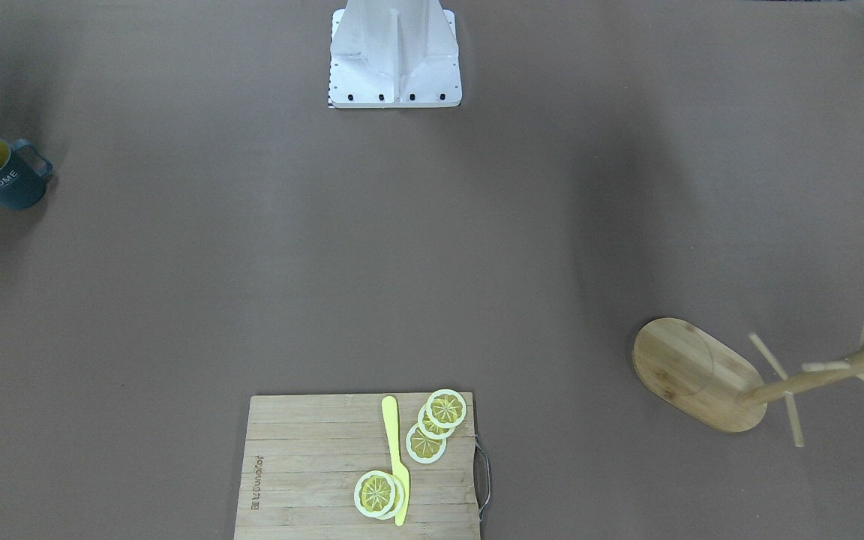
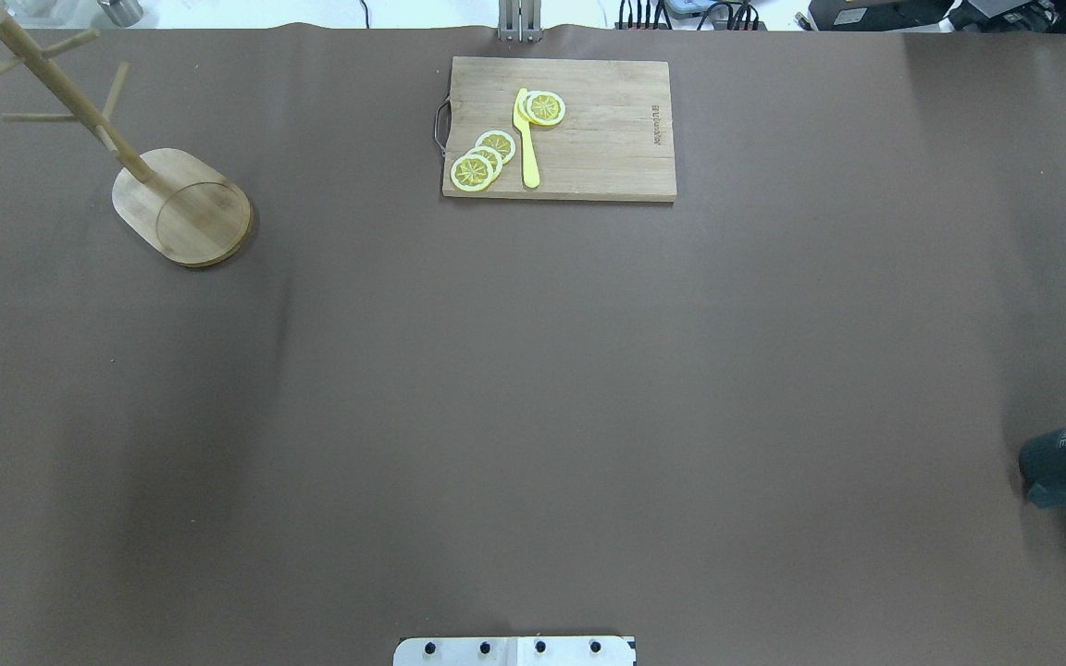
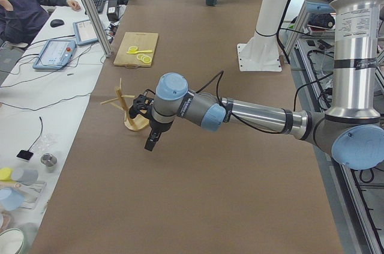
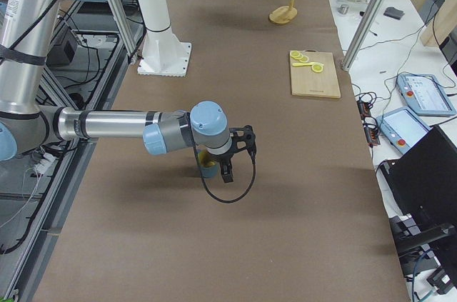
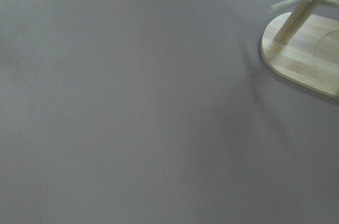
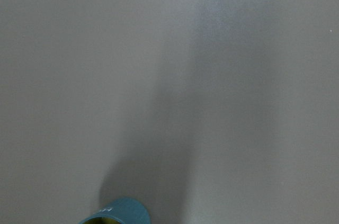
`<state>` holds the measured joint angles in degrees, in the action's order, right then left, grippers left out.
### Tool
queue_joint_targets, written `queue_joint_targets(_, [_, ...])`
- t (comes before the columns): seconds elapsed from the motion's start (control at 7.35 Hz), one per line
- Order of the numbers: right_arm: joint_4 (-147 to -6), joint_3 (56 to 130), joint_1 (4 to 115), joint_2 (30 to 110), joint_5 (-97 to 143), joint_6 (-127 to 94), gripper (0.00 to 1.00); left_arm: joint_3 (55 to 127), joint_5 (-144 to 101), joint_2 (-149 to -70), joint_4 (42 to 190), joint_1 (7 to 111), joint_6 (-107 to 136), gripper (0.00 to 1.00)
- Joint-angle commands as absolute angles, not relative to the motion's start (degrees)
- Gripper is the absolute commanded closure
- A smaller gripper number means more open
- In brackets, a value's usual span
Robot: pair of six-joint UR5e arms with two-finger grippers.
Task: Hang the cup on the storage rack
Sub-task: 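Grasp the teal mug by its rim with the right gripper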
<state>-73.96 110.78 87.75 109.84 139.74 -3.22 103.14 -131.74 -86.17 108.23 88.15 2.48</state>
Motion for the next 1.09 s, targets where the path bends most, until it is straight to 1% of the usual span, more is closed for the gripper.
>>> queue_joint_targets(0.0, [-72.86, 110.74, 87.28, 111.87, 139.49, -3.87, 0.0, 102.66, -131.57, -83.26, 119.28, 88.24, 1.49, 0.01])
queue_joint_targets(0.14, [-72.86, 110.83, 86.58, 112.84, 139.4, -3.95, 0.0, 102.83, -131.75, -81.14, 121.97, 88.16, 1.76, 0.01])
queue_joint_targets(0.41, [-71.99, 111.09, 81.94, 112.94, 137.83, -8.94, 0.0, 102.92, -132.01, -81.04, 121.73, 88.07, 1.76, 0.01])
queue_joint_targets(0.82, [-57.26, 110.74, 71.22, 117.76, 132.29, -23.69, 0.0, 103.01, -132.1, -81.04, 121.73, 88.15, 1.76, 0.01])
queue_joint_targets(0.95, [-56.61, 110.57, 67.97, 118.03, 130.1, -25.64, 0.0, 103.09, -132.1, -81.04, 121.82, 88.15, 1.76, 0.01])
